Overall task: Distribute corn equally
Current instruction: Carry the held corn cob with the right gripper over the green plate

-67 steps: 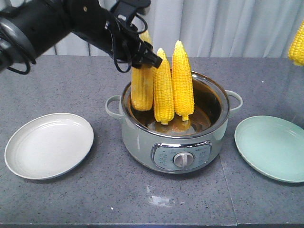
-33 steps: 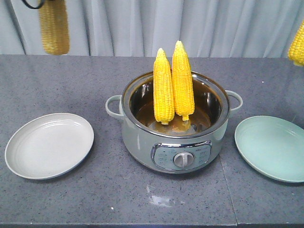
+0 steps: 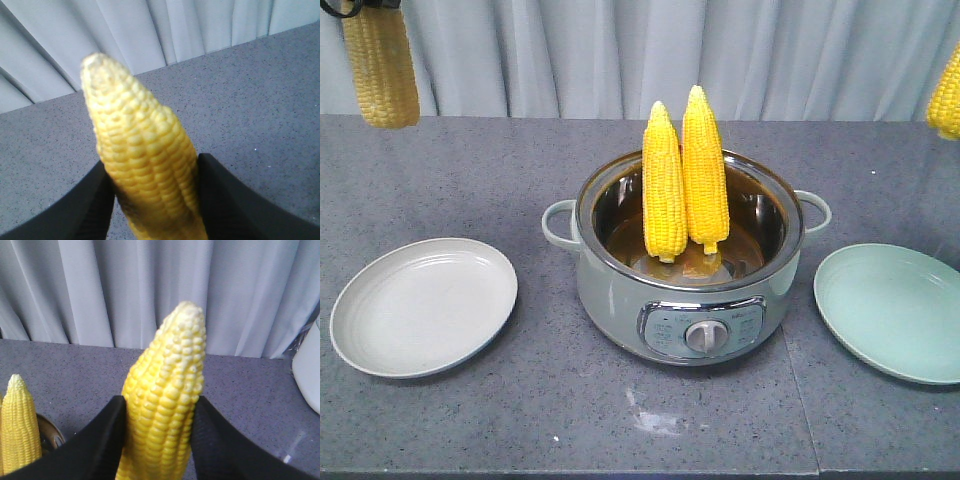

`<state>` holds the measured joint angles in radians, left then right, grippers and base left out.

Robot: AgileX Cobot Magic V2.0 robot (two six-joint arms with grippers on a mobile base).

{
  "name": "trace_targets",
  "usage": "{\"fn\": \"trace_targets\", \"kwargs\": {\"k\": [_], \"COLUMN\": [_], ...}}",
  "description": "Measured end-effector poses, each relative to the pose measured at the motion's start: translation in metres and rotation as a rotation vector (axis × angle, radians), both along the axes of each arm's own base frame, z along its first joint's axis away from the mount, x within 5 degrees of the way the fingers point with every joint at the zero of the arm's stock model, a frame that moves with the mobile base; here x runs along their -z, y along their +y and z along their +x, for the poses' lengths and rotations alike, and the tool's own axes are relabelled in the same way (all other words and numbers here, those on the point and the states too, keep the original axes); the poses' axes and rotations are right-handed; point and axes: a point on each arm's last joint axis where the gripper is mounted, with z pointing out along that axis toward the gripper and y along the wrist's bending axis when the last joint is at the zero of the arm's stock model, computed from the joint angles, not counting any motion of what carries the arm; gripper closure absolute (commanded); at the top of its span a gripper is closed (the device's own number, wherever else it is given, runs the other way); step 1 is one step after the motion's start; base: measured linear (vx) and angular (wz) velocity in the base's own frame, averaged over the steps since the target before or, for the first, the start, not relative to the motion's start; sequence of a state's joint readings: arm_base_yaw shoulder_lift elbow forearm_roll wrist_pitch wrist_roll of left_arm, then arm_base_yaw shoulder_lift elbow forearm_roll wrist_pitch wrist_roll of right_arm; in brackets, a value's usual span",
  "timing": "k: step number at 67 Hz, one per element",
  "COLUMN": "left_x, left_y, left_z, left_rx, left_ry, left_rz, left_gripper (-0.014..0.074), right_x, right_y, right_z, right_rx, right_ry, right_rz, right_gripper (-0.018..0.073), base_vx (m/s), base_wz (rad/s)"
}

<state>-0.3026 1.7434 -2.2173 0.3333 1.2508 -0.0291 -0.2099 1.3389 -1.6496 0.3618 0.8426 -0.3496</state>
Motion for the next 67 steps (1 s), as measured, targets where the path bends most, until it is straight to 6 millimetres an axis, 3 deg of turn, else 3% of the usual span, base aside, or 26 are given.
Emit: {"fn": "trace_targets", "kwargs": {"k": [50,57,67], "left_x": [0.0,0.0,0.0], "left_y": [0.0,0.0,0.0], "left_z": [0.0,0.0,0.0], "left_rx": [0.0,0.0,0.0], "left_ry": [0.0,0.0,0.0], "left_rz": [-0.001,-0.001,-0.001], "left_gripper": [0.0468,0.0468,0.0468], "right_x": [0.0,0.008,0.037], "right_y": [0.0,-0.001,-0.007], "right_z": [0.0,-0.001,0.01], "right_rx": [0.001,-0.005,0.008], "right_ry": [0.003,0.083,0.307], "right_rz": [-0.003,-0.025,-0.028], "right_gripper": [0.0565,0.0561,0.0555], "base_vx": [0.0,0.0,0.0], "base_wz": [0.0,0.0,0.0]}}
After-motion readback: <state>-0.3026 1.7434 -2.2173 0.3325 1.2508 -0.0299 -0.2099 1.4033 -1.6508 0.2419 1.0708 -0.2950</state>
